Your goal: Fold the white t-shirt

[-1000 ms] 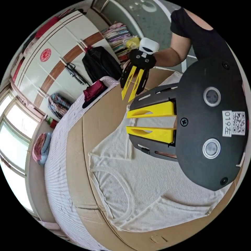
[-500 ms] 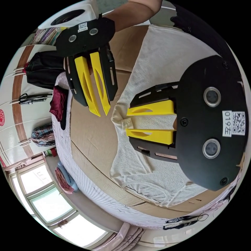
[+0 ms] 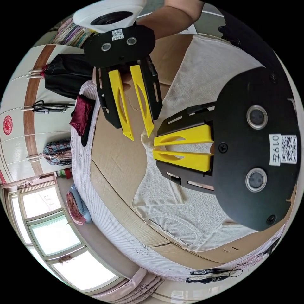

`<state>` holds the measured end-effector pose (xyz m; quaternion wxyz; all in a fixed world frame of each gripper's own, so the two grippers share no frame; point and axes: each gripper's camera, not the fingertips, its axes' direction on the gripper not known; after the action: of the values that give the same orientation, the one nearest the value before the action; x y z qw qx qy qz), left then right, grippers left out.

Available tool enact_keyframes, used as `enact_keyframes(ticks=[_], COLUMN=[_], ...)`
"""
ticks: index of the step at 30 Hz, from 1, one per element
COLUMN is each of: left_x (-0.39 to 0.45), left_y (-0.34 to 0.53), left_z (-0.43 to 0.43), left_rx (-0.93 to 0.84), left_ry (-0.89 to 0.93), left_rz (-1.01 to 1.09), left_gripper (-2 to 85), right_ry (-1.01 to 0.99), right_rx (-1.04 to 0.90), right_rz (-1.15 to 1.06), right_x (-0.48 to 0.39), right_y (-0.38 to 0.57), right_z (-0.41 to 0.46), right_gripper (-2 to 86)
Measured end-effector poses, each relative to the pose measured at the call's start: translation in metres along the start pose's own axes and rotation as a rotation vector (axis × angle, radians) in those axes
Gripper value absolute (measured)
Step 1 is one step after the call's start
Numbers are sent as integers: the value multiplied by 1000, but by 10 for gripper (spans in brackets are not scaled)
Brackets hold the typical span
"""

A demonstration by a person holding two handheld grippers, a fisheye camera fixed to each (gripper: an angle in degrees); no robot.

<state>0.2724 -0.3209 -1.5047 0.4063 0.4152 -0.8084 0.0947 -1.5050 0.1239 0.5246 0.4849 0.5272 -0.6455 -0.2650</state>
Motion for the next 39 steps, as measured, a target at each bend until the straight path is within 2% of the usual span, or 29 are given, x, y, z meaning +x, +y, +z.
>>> enact_keyframes(ticks=[9, 17, 28, 35, 39], left_x=[14, 23, 21, -6, -7], left_y=[-1, 3, -1, -3, -6], left_z=[4, 21, 41, 48, 50], left_rx=[9, -37, -73, -90, -101], left_ry=[-12, 6, 46, 170, 155], left_rz=[23, 58, 60, -24, -7], left_gripper=[12, 11, 10, 11, 19], right_ry=[15, 185, 291, 432, 401], right_rx=[-47, -146, -128, -120, -101], right_rz=[-60, -147, -214, -325, -296], right_x=[-4, -38, -67, -97, -94], right_y=[-14, -14, -9, -3, 5], right_z=[15, 36, 44, 52, 46], right_gripper=[69, 53, 35, 37, 43])
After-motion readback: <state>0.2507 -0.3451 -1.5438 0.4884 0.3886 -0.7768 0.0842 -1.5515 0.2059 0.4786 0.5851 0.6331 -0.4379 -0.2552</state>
